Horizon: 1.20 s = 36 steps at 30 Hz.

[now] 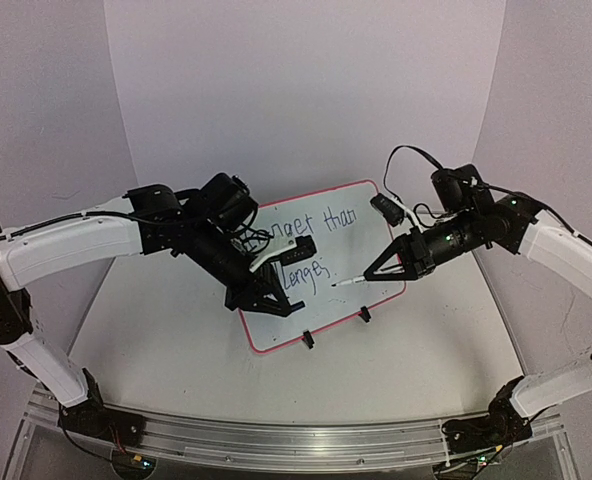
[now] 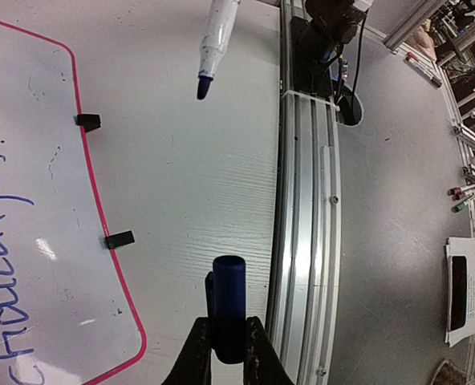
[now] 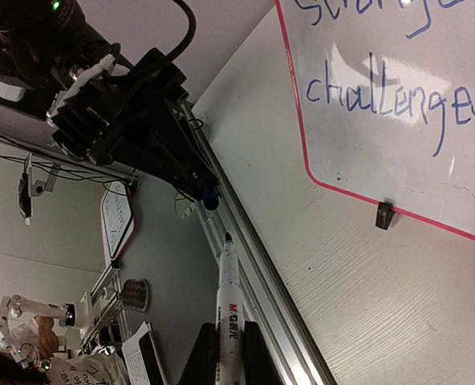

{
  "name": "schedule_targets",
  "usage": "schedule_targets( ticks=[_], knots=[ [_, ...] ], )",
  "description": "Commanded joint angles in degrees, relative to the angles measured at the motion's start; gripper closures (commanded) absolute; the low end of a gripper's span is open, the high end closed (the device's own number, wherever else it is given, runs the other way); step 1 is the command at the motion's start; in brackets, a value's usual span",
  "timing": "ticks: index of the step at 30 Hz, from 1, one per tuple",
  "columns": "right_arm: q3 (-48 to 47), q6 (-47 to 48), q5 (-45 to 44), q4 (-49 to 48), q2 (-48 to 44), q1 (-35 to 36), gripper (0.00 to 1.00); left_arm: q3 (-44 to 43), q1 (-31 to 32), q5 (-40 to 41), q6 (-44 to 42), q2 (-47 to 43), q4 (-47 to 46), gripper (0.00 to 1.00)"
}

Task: Write a sentence on the whiteboard
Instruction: Insert the pen cap into the whiteboard marker.

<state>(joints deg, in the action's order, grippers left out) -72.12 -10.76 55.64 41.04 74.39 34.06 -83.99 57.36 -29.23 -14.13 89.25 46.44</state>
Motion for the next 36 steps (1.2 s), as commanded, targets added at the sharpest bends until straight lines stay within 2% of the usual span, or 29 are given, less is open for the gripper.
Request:
schedule_targets(
  ticks=[1, 12, 36],
  knots=[
    [-0.92, -0.66, 7.33, 0.03, 1.84, 0.49, 1.00, -1.68, 1.26, -4.78, -2.24, 0.95, -1.30, 1.00],
    [-0.35, -0.50, 11.14, 0.01, 5.24, 2.25, 1.00, -2.47, 2.73, -5.92, -2.92, 2.22, -0.93, 1.00],
    [1.01, -0.13, 9.51, 0.09, 7.52, 6.12, 1.00, -2.06, 2.83, -5.82, -2.16, 1.19, -2.75, 1.00]
  ],
)
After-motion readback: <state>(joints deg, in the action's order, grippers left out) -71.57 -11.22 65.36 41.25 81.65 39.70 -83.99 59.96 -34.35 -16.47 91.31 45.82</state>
